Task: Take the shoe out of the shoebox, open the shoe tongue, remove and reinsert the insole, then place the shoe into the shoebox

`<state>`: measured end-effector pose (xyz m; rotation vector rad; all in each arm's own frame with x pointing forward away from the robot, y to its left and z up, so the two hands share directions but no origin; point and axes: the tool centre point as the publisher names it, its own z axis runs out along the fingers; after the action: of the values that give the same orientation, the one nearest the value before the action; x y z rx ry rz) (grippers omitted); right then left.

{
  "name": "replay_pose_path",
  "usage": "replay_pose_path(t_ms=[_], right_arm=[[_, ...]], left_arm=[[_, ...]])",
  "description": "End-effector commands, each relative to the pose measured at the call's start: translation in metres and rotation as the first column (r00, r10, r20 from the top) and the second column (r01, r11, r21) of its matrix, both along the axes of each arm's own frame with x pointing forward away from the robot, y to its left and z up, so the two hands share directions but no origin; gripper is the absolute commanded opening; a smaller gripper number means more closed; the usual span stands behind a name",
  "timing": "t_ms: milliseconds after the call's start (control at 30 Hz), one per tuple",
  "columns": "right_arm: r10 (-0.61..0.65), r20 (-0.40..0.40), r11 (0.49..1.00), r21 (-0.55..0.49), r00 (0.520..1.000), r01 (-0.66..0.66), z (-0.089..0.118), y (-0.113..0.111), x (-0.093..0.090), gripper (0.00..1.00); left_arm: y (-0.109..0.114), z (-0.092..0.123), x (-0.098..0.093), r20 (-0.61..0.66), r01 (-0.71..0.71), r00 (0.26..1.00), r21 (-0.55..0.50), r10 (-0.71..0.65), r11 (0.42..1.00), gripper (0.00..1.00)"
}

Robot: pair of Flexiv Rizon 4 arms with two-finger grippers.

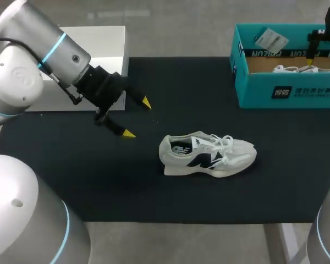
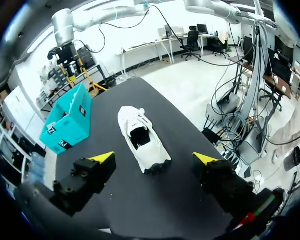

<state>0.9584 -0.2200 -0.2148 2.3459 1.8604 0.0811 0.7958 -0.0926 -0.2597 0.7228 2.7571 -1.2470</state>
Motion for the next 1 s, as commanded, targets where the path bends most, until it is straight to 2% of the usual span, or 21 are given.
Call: replay_pose_path(t_ms=[33,300,433,700,1000], right_arm=[[-0.001,0.002,1.0,0.0,1.0,0.001,0.0,0.0,-0.001,1.0],[-0.001,0.002,1.0,0.0,1.0,0.001,0.0,0.0,-0.001,1.0],[-0.001,0.002,1.0,0.0,1.0,0.001,0.0,0.0,-0.001,1.0],[-0.001,0.002,1.0,0.0,1.0,0.001,0.0,0.0,-0.001,1.0],[-0.001,0.002,1.0,0.0,1.0,0.001,0.0,0.0,-0.001,1.0]], left_arm=[[0.004,-0.006,-0.003,-0.16,-0.416,0.909,-0.41,0.385,0.812,1.0],[0.004,-0.006,-0.003,-0.16,-0.416,0.909,-0.41,0.385,0.812,1.0],[0.007,-0.024,-0.004,-0.193,-0.441,0.898,-0.412,0.396,0.797,1.0],[0.008,-0.062,0.002,-0.217,-0.415,0.909,-0.368,0.357,0.832,1.0],[-0.005,-0.091,0.012,-0.228,-0.382,0.92,-0.341,0.319,0.859,1.0]])
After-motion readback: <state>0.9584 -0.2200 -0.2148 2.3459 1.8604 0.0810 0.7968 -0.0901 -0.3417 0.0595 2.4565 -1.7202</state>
